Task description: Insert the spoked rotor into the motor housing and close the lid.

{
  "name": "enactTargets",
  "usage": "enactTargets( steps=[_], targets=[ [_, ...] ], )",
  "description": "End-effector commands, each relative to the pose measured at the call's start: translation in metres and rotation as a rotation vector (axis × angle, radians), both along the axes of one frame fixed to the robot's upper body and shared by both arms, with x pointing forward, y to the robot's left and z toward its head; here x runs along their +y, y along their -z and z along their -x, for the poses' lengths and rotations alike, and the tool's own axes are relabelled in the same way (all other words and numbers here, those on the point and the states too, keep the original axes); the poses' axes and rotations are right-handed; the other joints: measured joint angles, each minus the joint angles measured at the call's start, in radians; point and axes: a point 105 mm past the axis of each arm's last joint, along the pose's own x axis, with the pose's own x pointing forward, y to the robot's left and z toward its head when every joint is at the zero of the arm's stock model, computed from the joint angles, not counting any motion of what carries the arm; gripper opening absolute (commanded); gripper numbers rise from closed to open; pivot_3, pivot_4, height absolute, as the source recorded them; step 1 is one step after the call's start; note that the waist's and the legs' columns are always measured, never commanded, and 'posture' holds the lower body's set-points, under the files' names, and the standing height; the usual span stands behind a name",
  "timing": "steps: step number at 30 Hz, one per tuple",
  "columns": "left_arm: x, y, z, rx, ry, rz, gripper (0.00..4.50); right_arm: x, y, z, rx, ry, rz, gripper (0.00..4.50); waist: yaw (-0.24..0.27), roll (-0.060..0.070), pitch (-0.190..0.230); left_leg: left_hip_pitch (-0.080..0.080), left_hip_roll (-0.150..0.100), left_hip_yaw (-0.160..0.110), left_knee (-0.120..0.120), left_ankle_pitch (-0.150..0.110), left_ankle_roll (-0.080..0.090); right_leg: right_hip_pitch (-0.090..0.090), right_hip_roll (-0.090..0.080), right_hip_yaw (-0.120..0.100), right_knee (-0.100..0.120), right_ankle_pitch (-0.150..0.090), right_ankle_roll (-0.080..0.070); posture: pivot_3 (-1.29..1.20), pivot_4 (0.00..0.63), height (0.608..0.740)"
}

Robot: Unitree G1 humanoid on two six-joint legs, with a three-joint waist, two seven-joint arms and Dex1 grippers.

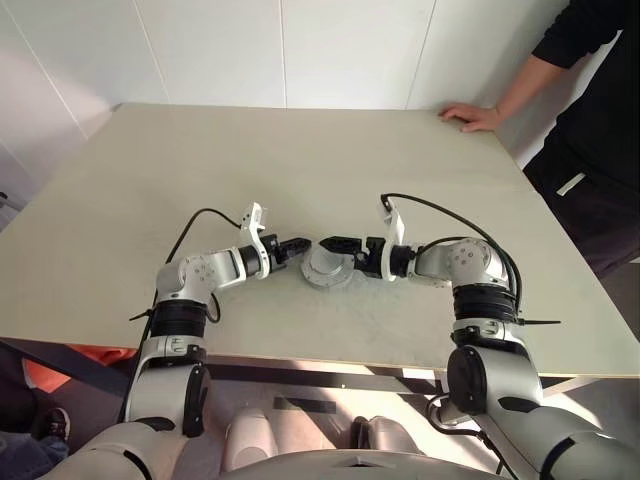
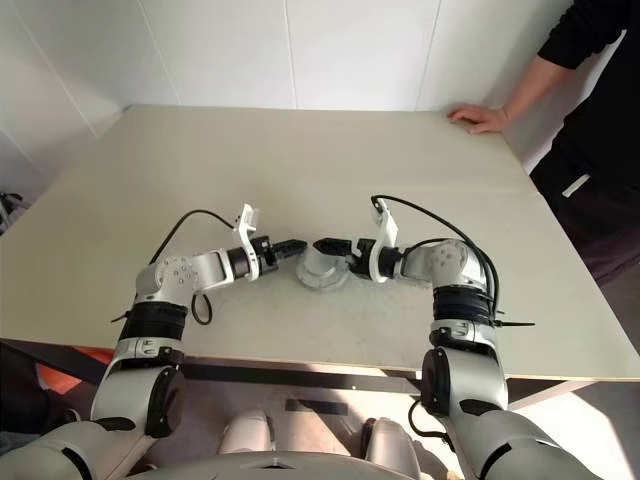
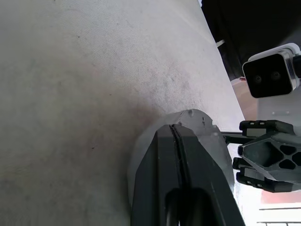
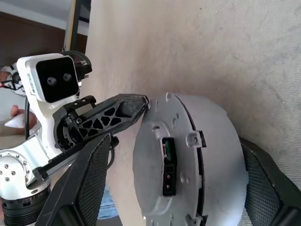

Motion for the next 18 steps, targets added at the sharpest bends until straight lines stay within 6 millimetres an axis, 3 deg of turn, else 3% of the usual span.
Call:
enactTargets(
  steps=[1,5,18],
  targets=[
    [-0.0019,-0.0068,0.0003,-0.034,0.010,0.003,0.00,-0.0020,-0.0005,-0.0005,-0.011,-0.005,-0.007,3.51,0.000,0.000,0.000,0.000,0.000,0.000,0.000,0.000,0.000,0.000,0.000,0.000,0.000,0.000,0.000,0.00,0.000,0.740],
    [-0.0010,-0.0057,0.0001,-0.036,0.005,-0.004,0.00,-0.0029,0.0005,-0.0001,-0.015,-0.011,-0.001,2.22,0.000,0.000,0.000,0.001,0.000,0.000,0.001,0.000,0.000,0.000,0.000,0.000,0.001,0.000,0.000,0.00,0.000,0.740],
    [0.0027,-0.0068,-0.0028,-0.048,-0.017,-0.008,0.00,-0.0026,-0.0030,-0.0053,0.005,0.014,-0.027,2.06,-0.001,0.000,0.000,0.001,0.000,0.000,0.002,0.000,0.000,0.002,0.000,0.001,0.002,0.000,0.000,0.00,0.000,0.740]
  ],
)
